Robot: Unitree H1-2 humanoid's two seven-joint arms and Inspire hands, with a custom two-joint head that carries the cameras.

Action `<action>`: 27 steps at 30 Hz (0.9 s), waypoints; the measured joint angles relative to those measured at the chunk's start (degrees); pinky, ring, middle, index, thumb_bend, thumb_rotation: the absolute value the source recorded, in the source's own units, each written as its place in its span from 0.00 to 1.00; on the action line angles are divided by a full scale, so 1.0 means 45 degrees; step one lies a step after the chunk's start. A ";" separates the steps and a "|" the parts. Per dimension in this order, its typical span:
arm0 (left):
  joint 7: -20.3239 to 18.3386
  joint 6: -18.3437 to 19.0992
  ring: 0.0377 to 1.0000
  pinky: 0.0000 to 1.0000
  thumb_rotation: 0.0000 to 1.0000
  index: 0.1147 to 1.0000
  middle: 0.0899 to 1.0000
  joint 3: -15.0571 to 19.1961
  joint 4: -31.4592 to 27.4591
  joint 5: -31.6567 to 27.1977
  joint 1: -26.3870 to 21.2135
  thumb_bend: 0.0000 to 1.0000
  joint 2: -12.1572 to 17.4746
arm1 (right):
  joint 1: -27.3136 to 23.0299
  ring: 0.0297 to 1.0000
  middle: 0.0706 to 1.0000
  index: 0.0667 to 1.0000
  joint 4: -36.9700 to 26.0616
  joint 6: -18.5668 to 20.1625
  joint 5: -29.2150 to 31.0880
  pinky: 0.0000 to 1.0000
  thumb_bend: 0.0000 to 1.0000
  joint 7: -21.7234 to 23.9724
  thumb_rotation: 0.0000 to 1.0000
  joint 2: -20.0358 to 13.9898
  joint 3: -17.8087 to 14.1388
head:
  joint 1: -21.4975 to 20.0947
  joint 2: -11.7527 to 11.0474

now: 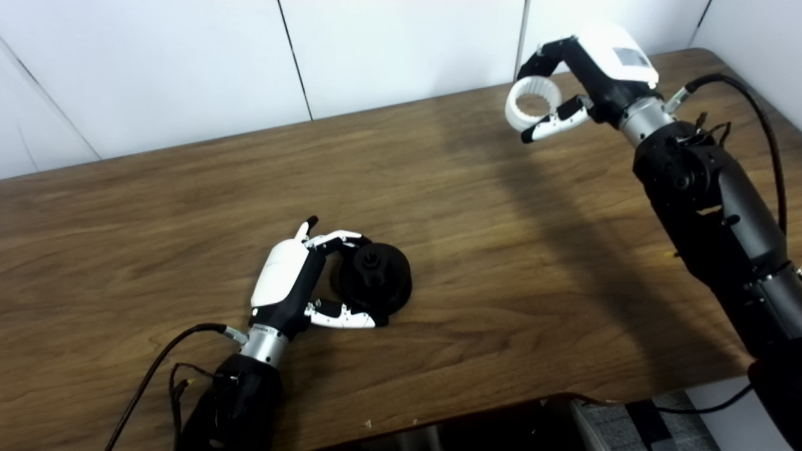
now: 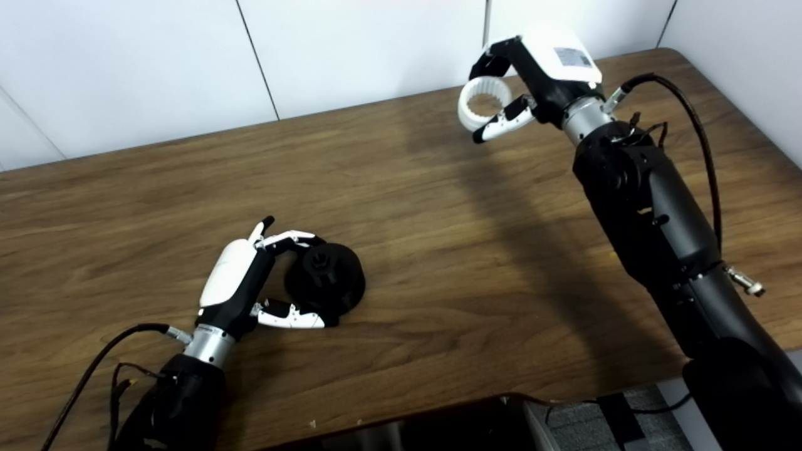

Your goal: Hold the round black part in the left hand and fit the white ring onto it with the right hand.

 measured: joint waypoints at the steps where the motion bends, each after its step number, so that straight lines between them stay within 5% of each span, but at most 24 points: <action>1: -0.0005 0.0001 0.71 1.00 0.29 0.61 0.58 0.0001 0.0000 -0.0004 0.0000 1.00 -0.0005 | 0.0001 0.63 0.52 0.46 -0.0047 0.0004 0.0015 0.82 0.52 0.0052 0.15 0.0068 0.0015 | 0.0000 0.0000; 13: -0.0019 -0.0005 0.72 1.00 0.29 0.60 0.58 -0.0017 0.0066 0.0095 -0.0069 1.00 -0.0060 | 0.0636 0.62 0.51 0.46 -0.0975 -0.0005 0.0000 0.93 0.52 0.0657 0.16 0.0704 0.0524 | 0.0254 0.0020; 27: -0.0075 0.0210 0.74 1.00 0.31 0.61 0.59 -0.0070 0.0077 0.0211 -0.0096 0.99 -0.0218 | 0.0979 0.63 0.51 0.45 -0.2064 -0.0237 0.0019 0.93 0.52 0.0865 0.15 0.1563 0.1037 | 0.1054 0.0156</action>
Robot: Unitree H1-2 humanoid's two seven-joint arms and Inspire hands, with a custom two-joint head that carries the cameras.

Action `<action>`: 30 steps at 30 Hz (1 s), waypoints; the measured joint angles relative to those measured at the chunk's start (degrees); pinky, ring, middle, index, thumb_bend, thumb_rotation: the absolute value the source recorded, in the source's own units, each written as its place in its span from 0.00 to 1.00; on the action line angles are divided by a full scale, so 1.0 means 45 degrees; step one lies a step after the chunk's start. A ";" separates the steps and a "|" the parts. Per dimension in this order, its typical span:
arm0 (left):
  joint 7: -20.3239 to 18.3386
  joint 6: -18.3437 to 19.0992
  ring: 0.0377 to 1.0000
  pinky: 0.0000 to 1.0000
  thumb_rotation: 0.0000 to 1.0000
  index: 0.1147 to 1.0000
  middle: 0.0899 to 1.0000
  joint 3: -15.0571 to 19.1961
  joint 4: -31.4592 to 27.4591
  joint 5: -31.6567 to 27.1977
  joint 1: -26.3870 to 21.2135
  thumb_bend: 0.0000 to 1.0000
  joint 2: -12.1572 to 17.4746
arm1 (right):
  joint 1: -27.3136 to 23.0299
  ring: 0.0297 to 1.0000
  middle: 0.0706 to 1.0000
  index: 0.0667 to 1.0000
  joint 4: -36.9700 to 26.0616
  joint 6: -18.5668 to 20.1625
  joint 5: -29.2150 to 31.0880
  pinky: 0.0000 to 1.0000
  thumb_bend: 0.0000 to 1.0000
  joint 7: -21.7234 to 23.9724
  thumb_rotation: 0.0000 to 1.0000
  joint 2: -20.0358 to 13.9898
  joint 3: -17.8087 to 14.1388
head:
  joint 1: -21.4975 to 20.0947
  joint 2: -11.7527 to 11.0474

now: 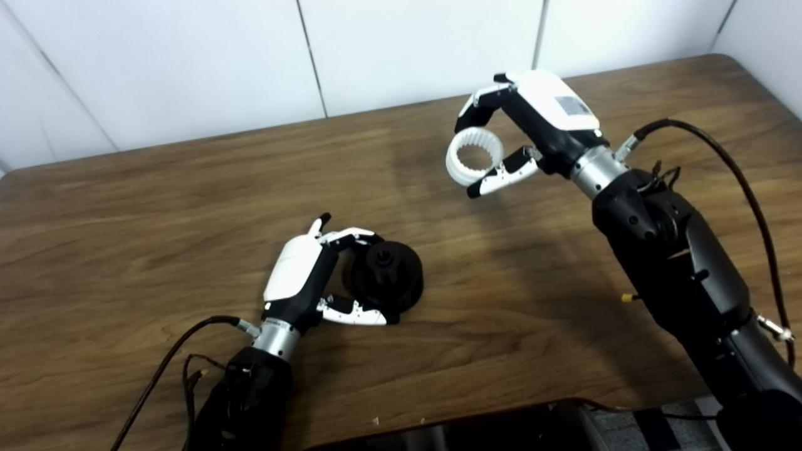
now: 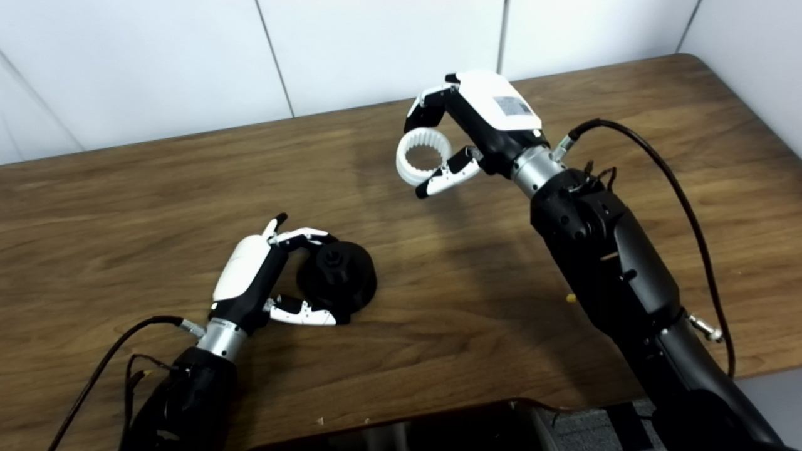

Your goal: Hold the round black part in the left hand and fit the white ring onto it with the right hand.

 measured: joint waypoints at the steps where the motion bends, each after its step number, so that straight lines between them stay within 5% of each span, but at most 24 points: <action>1: -0.0001 0.0020 0.74 1.00 0.31 0.61 0.59 -0.0020 0.0000 0.0014 -0.0003 0.99 -0.0005 | 0.0031 0.63 0.51 0.45 -0.0087 -0.0013 0.0000 0.93 0.52 0.0032 0.15 0.0036 0.0017 | 0.0155 0.0019; 16: 0.0053 0.0105 0.74 1.00 0.34 0.61 0.59 -0.0063 0.0014 0.0381 -0.0021 1.00 -0.0241 | 0.0335 0.64 0.51 0.45 -0.0711 -0.0294 0.0090 0.96 0.52 0.0564 0.15 0.0493 0.0318 | 0.1755 0.0156; 30: 0.0200 0.0141 0.72 1.00 0.34 0.61 0.60 -0.0076 0.0208 0.0496 -0.0157 1.00 -0.0454 | 0.0533 0.65 0.51 0.46 -0.1027 -0.0474 0.0196 0.99 0.52 0.0907 0.16 0.0737 0.0821 | 0.1992 0.0273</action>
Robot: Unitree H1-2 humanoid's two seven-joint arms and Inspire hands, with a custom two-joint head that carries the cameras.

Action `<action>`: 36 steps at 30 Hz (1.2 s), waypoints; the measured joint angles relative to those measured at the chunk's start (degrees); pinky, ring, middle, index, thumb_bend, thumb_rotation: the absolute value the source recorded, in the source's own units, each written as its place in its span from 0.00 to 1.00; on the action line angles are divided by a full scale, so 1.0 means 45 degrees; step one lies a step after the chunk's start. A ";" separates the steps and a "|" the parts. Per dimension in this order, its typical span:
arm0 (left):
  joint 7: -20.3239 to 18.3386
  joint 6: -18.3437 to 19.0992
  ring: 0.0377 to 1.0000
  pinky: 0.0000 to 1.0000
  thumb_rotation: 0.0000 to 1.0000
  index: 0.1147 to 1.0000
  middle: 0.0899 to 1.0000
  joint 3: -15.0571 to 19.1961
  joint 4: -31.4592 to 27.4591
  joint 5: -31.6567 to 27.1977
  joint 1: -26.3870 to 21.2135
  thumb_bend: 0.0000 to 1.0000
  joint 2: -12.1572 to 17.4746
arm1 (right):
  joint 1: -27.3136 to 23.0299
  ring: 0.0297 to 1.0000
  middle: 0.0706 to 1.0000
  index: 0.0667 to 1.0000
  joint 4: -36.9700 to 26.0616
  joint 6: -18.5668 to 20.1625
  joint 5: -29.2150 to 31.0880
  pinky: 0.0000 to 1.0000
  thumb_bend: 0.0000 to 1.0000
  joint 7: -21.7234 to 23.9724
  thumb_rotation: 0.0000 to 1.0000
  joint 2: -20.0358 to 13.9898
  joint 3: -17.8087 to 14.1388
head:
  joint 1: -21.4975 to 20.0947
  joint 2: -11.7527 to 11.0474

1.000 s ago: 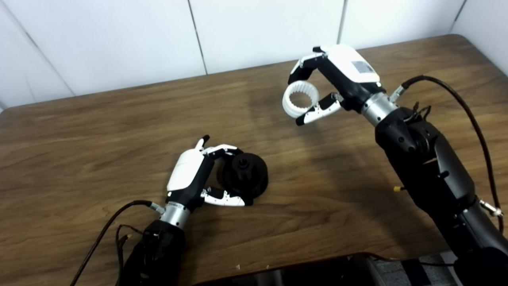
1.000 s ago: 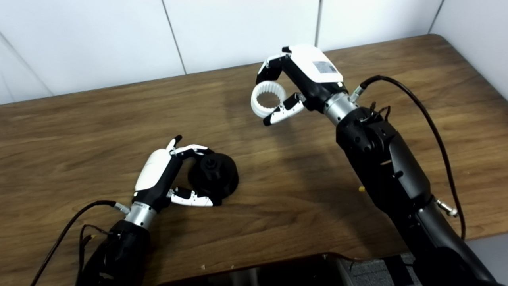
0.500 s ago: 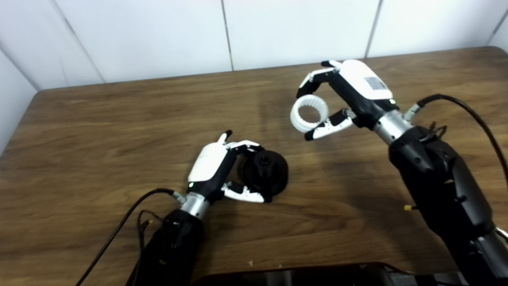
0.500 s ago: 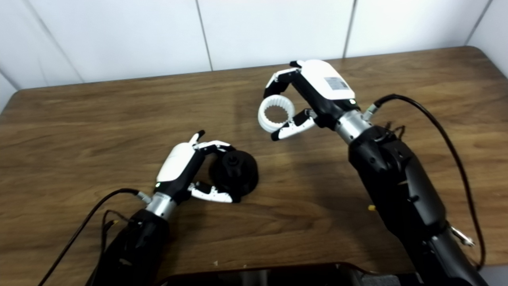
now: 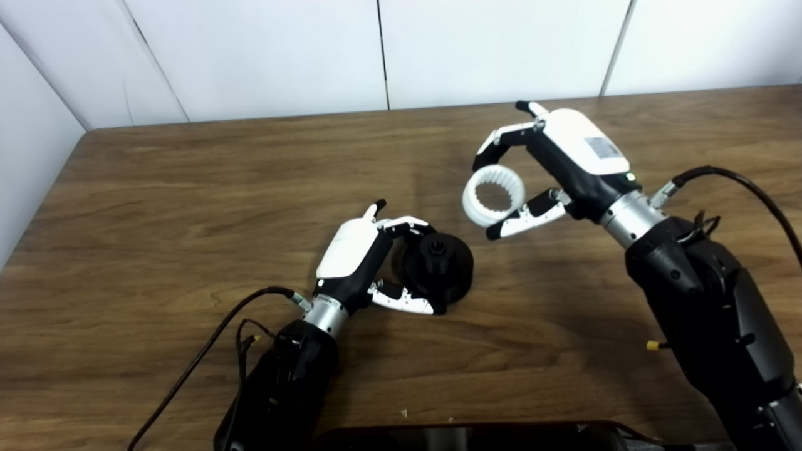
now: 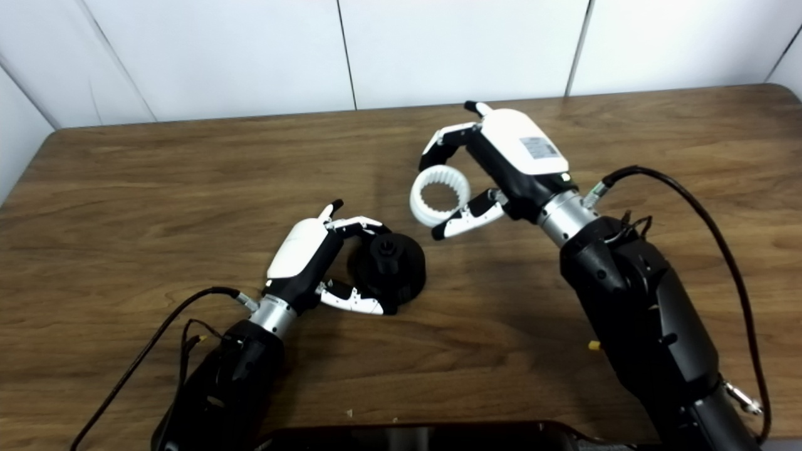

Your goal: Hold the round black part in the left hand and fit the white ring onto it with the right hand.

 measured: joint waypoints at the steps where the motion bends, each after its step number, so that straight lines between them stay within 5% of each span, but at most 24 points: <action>1: 0.0000 0.0000 0.72 1.00 0.34 0.61 0.60 -0.0001 0.0000 0.0005 -0.0003 1.00 0.0000 | 0.0027 0.65 0.51 0.46 0.0000 -0.0025 0.0014 0.99 0.52 0.0005 0.16 0.0051 0.0063 | 0.0000 0.0000; 36: 0.0054 0.0251 0.73 1.00 0.31 0.66 0.66 -0.0139 0.0058 0.0029 -0.0073 1.00 -0.0104 | -0.0001 0.64 0.51 0.46 0.1105 -0.0391 -0.0890 0.90 0.52 0.0444 0.15 0.1117 0.1563 | 0.0176 0.0097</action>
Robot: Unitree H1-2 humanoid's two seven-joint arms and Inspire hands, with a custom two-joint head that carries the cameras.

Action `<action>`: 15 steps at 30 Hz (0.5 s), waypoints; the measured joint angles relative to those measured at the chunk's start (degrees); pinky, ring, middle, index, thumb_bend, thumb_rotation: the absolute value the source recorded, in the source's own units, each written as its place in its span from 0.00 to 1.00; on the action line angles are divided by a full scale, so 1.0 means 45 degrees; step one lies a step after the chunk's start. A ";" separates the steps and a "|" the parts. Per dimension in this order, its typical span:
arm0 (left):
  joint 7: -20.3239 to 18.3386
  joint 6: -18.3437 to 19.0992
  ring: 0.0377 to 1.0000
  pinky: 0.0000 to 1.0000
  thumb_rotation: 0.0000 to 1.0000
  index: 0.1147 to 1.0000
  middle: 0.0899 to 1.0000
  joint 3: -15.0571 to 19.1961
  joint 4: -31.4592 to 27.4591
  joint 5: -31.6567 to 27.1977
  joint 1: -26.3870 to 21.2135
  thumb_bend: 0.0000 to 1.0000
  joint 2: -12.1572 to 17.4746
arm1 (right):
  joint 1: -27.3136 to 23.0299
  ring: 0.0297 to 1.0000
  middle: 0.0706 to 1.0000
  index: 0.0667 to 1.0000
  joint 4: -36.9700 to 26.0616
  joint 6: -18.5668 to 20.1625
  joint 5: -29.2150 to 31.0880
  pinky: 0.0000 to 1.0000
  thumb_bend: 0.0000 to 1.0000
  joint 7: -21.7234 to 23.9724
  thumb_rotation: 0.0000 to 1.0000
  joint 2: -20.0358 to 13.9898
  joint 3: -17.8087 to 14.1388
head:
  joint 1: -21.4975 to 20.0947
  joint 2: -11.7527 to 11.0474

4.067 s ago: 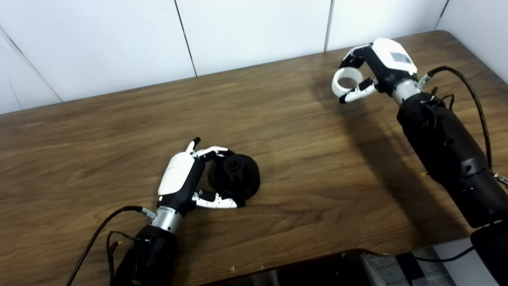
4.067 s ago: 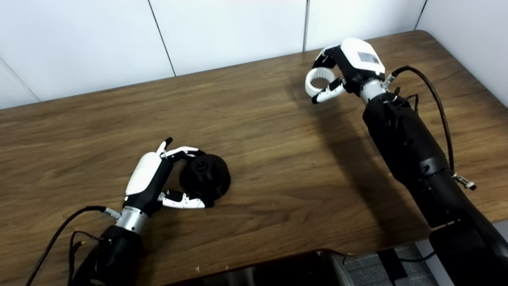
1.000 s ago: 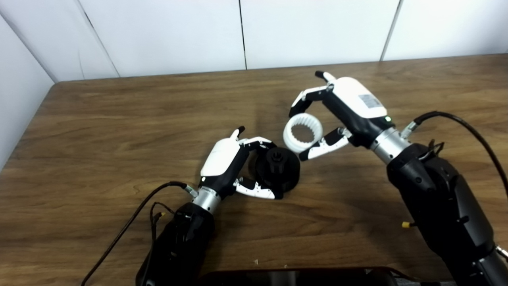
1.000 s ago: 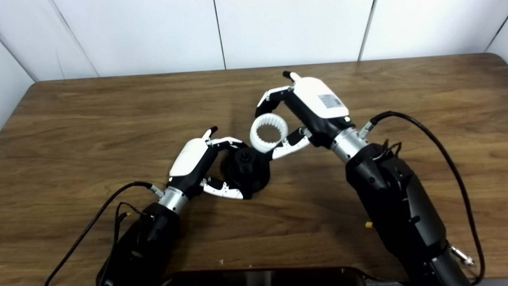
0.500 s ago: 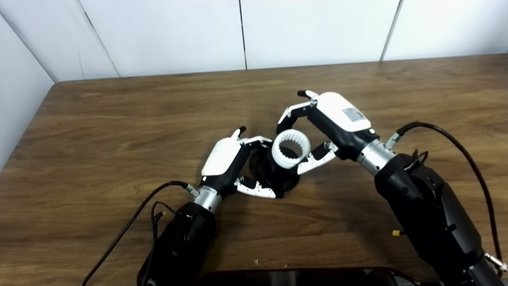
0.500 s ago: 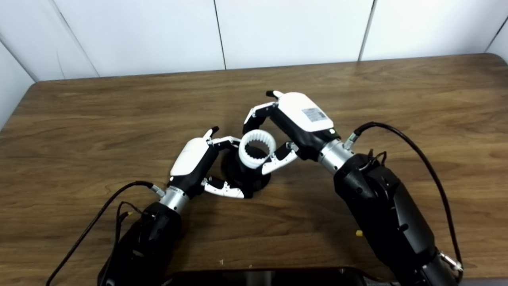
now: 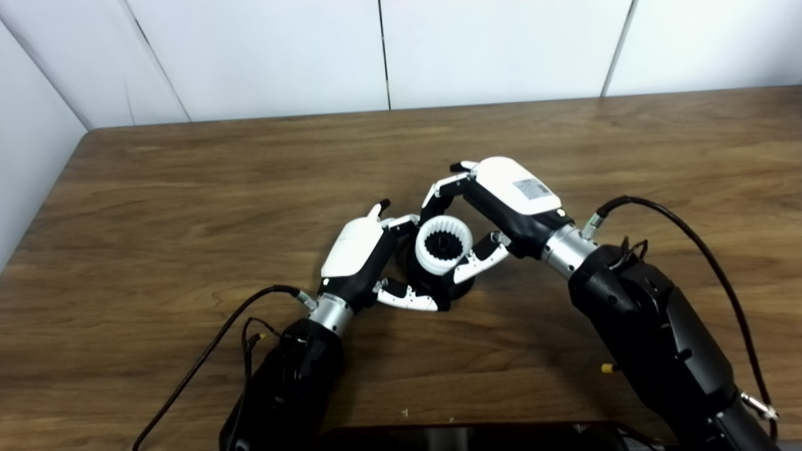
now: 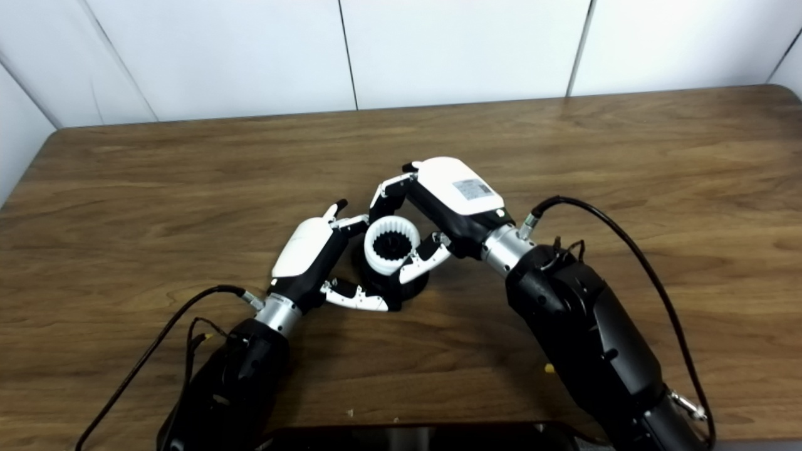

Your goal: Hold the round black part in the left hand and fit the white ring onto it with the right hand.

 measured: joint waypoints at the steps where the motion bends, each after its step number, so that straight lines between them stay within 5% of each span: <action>1: 0.0002 0.0025 0.73 1.00 0.31 0.67 0.66 -0.0001 0.0000 0.0004 0.0000 1.00 0.0000 | -0.0036 0.64 0.51 0.46 0.0113 -0.0099 -0.0036 0.90 0.52 -0.0025 0.15 0.0022 0.0024 | 0.0000 0.0000; 15: 0.0193 0.0179 0.73 0.99 0.37 0.65 0.65 -0.0144 -0.0034 0.0307 0.0004 1.00 0.0001 | -0.0374 0.66 0.51 0.46 0.0892 -0.0372 -0.0289 0.94 0.52 -0.0026 0.16 0.0200 0.0132 | 0.0058 0.0039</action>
